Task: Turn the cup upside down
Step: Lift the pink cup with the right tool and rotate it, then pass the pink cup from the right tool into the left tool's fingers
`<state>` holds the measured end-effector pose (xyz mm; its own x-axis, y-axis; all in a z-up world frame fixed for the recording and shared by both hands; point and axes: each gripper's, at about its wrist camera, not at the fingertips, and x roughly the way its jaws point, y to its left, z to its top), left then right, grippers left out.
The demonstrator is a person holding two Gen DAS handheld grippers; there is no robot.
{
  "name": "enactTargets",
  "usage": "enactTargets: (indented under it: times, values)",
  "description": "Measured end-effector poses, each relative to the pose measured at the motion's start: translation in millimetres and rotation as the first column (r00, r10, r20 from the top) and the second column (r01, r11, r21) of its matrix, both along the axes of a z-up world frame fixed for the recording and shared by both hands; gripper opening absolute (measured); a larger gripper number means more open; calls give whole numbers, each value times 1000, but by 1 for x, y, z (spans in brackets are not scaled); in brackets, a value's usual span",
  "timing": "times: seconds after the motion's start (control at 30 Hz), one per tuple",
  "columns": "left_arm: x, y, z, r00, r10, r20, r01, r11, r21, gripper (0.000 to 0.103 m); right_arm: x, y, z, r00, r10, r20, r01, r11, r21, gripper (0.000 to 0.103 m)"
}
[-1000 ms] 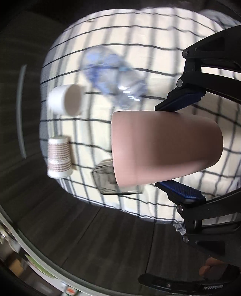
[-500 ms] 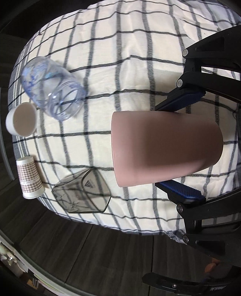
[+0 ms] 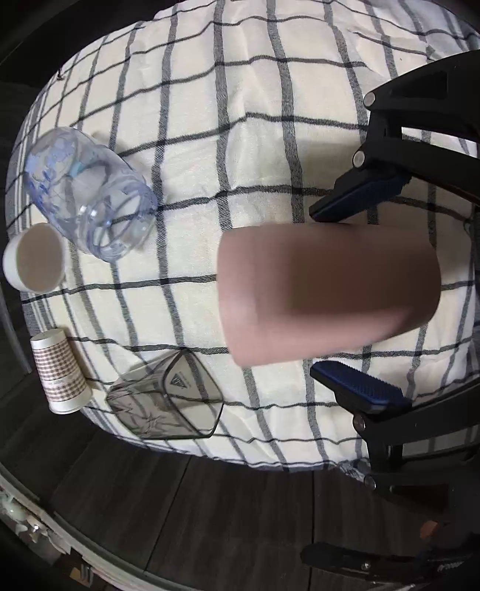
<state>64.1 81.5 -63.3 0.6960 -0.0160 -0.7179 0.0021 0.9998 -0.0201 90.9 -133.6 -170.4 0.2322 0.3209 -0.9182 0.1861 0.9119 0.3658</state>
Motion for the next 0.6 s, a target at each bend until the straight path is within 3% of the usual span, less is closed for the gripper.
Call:
enactTargets:
  times: [0.33, 0.6]
  values:
    - [-21, -31, 8, 997, -38, 60, 39, 999, -6, 103, -28, -33, 39, 985, -18, 174, 7, 998, 62, 78]
    - [-39, -69, -2, 989, -17, 147, 27, 998, -65, 103, -71, -95, 68, 923, -134, 360, 154, 988, -28, 79]
